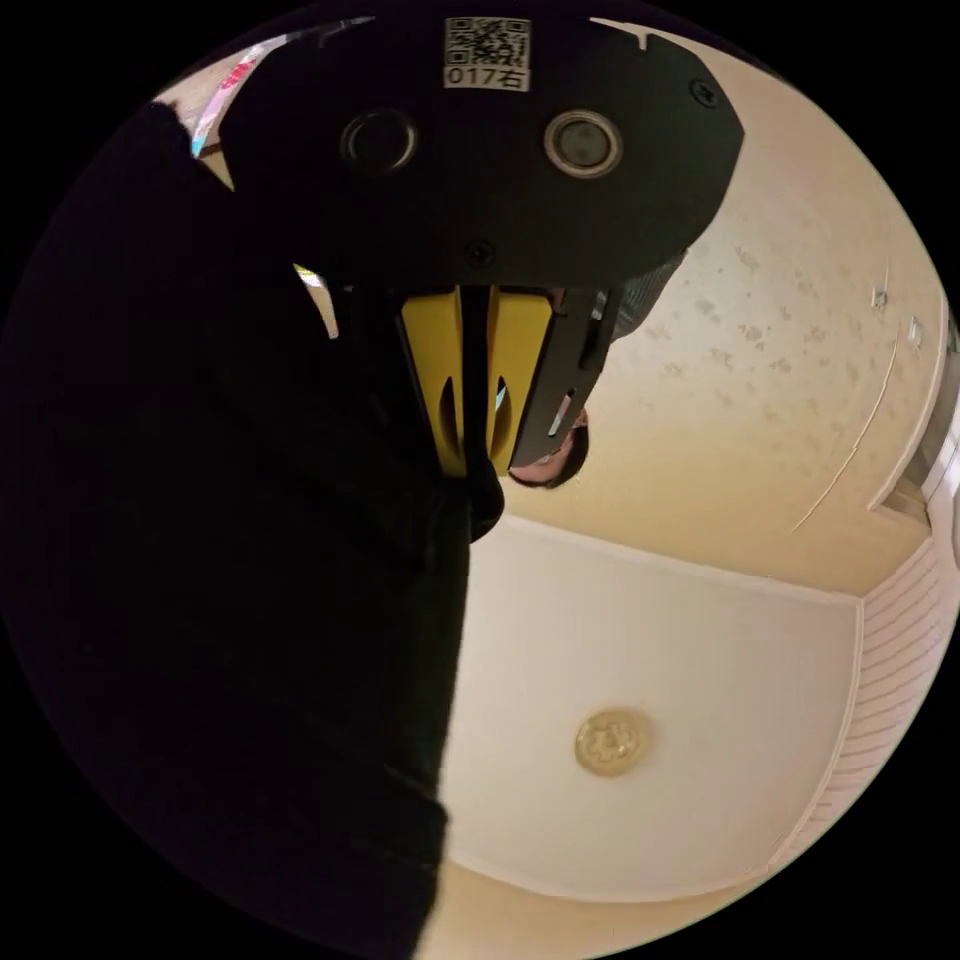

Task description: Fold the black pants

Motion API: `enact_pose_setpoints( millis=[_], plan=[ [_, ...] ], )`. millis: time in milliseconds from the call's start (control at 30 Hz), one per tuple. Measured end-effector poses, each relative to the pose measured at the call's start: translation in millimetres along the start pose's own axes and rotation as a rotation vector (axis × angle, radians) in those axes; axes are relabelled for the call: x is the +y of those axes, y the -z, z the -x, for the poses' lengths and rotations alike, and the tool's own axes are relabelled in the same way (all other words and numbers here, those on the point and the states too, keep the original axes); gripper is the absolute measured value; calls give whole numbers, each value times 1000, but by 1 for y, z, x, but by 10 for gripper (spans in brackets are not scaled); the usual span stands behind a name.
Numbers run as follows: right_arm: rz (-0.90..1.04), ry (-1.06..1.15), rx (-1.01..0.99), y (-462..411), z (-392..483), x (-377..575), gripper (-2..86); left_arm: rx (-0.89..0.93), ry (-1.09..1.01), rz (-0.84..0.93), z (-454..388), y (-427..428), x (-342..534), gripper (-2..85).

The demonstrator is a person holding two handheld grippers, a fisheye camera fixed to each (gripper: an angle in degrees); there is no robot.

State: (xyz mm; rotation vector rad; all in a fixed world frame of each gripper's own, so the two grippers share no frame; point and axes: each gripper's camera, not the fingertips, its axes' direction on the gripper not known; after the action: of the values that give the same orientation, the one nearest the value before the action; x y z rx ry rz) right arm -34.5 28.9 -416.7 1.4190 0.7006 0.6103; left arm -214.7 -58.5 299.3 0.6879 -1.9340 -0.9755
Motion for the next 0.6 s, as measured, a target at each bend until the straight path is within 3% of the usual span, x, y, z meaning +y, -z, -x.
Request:
enact_pose_setpoints(
  millis=[133, 267, 367, 500, 600],
  plan=[
    [148, -33, -64, -35, -26, -6, 29, 246, 124, -106, 50, 24, -15, 207],
    [270, -82, -39, -54, -62, -6, 27, 472, 299, -33, 101, -1, -22, 229],
    [306, -157, -12, -61, -92, -2, 26, 714, 442, -81, 143, -26, -9, 230],
    [352, -233, -11, -71, -123, 8, 26, 1078, 525, -319, 192, -43, 7, 137],
    [442, -231, 67, -80, -128, 13, 31, 1033, 412, -525, 202, -13, 3, 53]
  ],
)
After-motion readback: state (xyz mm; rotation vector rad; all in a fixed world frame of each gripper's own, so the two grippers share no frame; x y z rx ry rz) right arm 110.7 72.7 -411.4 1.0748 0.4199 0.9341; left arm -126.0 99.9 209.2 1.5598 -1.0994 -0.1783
